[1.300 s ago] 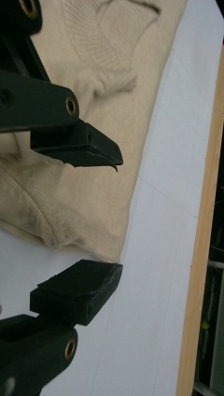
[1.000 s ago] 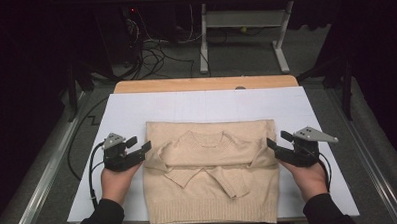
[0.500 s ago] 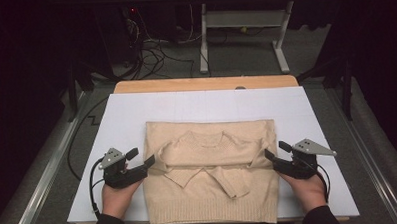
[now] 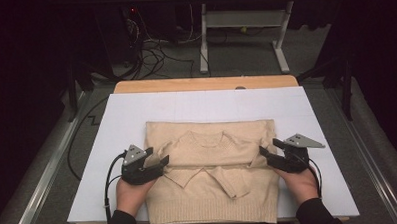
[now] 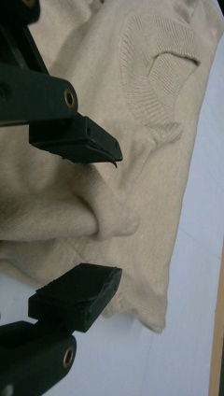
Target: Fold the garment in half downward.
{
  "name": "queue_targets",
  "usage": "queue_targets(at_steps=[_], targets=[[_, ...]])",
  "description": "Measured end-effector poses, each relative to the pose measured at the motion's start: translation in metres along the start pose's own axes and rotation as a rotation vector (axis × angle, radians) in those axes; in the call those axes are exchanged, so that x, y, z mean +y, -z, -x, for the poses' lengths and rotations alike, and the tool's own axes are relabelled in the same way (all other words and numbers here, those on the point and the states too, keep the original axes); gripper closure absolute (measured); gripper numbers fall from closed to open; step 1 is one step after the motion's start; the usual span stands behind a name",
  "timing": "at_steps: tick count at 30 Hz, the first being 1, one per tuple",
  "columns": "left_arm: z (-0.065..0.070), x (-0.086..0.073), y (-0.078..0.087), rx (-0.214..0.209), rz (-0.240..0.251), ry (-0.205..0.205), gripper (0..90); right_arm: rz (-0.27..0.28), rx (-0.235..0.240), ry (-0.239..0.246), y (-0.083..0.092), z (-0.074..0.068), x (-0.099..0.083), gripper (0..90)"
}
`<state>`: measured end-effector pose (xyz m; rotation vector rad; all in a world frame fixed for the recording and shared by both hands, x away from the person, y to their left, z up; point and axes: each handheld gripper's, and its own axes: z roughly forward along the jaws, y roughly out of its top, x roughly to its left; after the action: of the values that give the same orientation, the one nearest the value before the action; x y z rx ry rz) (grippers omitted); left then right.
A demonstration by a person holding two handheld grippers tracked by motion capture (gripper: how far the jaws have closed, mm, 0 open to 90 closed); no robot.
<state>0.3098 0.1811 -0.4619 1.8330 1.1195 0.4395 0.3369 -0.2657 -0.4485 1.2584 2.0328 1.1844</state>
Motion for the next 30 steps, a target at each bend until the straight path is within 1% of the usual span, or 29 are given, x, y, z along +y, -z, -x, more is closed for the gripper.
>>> queue_targets(at_steps=[3, 4, 7, 10, 14, 16, 18, 19, 21, 23, 24, 28, 30], targets=[[0.000, 0.001, -0.001, 0.011, -0.001, -0.001, 42.5, -0.033, -0.008, 0.007, -0.007, -0.002, 0.004, 41.0], [0.000, 0.001, -0.001, 0.014, 0.000, 0.000, 46.8, -0.048, -0.006, 0.010, -0.009, -0.002, 0.005, 41.7], [-0.003, 0.000, -0.003, 0.005, -0.006, 0.012, 54.0, -0.076, -0.014, 0.016, -0.013, -0.003, 0.007, 44.8], [-0.005, 0.000, -0.005, 0.002, -0.016, 0.012, 60.9, -0.109, -0.018, 0.011, -0.016, -0.003, 0.007, 48.3], [-0.007, -0.002, -0.006, -0.004, -0.014, 0.027, 73.1, -0.135, -0.023, 0.013, -0.017, -0.002, 0.007, 59.1], [-0.009, -0.002, -0.005, -0.010, -0.016, 0.026, 76.5, -0.147, -0.029, 0.018, -0.016, -0.002, 0.006, 67.8], [-0.010, -0.003, -0.002, -0.004, -0.002, 0.034, 77.5, -0.137, -0.033, 0.025, -0.014, -0.002, 0.006, 76.1], [-0.010, -0.003, 0.001, -0.005, 0.010, 0.042, 78.0, -0.126, -0.033, 0.031, -0.011, -0.003, 0.006, 78.4], [-0.011, -0.003, 0.008, -0.012, 0.031, 0.053, 78.3, -0.104, -0.033, 0.042, -0.006, -0.005, 0.007, 79.7], [-0.012, -0.004, 0.017, -0.019, 0.048, 0.063, 78.5, -0.068, -0.025, 0.051, 0.004, -0.010, 0.006, 80.2], [-0.012, -0.005, 0.021, -0.024, 0.054, 0.065, 78.5, -0.050, -0.019, 0.048, 0.009, -0.012, 0.005, 80.3], [-0.007, -0.008, 0.036, -0.034, 0.074, 0.057, 78.5, 0.017, 0.000, 0.039, 0.031, -0.017, 0.000, 80.5], [-0.003, -0.009, 0.042, -0.041, 0.084, 0.050, 78.6, 0.039, 0.009, 0.037, 0.039, -0.020, -0.003, 80.5]])
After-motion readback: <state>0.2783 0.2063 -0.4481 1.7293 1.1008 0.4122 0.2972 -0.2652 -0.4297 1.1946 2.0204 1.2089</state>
